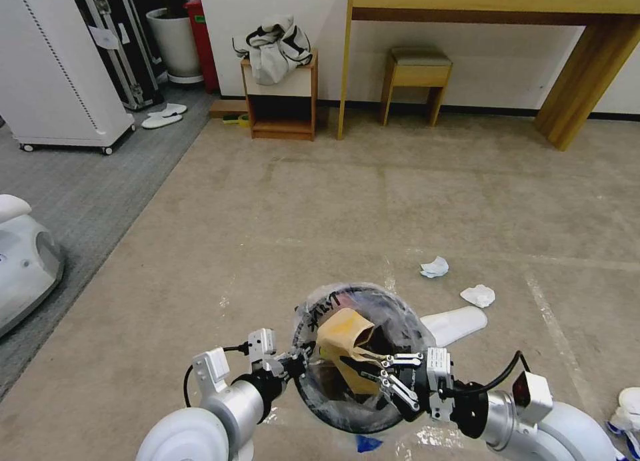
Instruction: Pick up the trash bin and place the garbage on the floor into it.
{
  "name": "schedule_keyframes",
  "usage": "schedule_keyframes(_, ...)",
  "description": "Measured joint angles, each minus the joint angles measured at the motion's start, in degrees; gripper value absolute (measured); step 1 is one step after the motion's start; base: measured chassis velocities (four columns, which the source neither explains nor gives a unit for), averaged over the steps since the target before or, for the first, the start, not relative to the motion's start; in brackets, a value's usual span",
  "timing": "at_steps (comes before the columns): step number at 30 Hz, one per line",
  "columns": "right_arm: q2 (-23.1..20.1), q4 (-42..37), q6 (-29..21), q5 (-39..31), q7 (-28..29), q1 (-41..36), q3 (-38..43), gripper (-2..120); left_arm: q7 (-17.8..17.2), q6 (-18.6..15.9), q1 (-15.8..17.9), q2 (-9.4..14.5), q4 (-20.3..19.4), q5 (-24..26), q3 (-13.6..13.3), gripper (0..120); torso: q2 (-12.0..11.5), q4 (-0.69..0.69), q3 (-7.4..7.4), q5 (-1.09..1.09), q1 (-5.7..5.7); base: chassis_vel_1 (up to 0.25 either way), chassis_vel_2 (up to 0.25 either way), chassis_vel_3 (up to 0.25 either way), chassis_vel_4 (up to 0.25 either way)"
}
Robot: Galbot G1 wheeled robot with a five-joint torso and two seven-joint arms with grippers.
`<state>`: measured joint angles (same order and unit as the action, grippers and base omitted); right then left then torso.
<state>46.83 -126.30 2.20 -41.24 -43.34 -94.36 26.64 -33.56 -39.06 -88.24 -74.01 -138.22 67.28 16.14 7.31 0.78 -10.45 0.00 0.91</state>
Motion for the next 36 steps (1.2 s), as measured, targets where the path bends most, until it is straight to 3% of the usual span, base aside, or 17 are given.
schedule_keyframes(6,0.3,0.18,0.11,0.02,0.0,0.31,0.04,25,0.04,0.06,-0.43,0.32,-0.19,0.16,0.35,1,0.0,0.0,0.0,0.0,0.0,0.0,0.0,0.0,0.0)
schedule_keyframes(8,0.27,-0.25,0.06,-0.13,-0.05,0.23,0.2,39,0.07,0.13,-0.23,0.4,-0.15,0.33,0.49,1,0.0,0.0,0.0,0.0,0.0,0.0,0.0,0.0,0.0)
schedule_keyframes(16,0.68,-1.11,-0.9,-0.22,0.02,0.07,0.25,64,0.26,0.2,-0.19,0.15,0.24,0.23,0.08,1,0.0,0.0,0.0,0.0,0.0,0.0,0.0,0.0,0.0)
schedule_keyframes(17,0.69,-1.13,-0.9,-0.23,0.04,-0.03,0.34,73,0.38,0.2,-0.36,0.06,0.26,0.14,0.08,1,0.0,0.0,0.0,0.0,0.0,0.0,0.0,0.0,0.0)
schedule_keyframes(24,0.46,-1.63,-0.86,-0.32,-0.38,-0.67,1.14,90,0.52,0.2,-0.47,0.12,0.36,0.03,0.34,1,0.0,0.0,0.0,0.0,0.0,0.0,0.0,0.0,0.0)
schedule_keyframes(25,0.39,-2.01,-0.83,-0.51,-0.65,-0.91,1.62,98,0.54,0.23,-0.47,0.12,0.37,0.02,0.63,1,0.0,0.0,0.0,0.0,0.0,0.0,0.0,0.0,0.0)
schedule_keyframes(36,0.06,-4.05,-0.8,-1.15,-2.09,-3.08,4.31,100,0.83,0.37,-0.49,-0.6,0.42,-0.43,1.5,1,0.0,0.0,0.0,0.0,0.0,0.0,0.0,0.0,0.0)
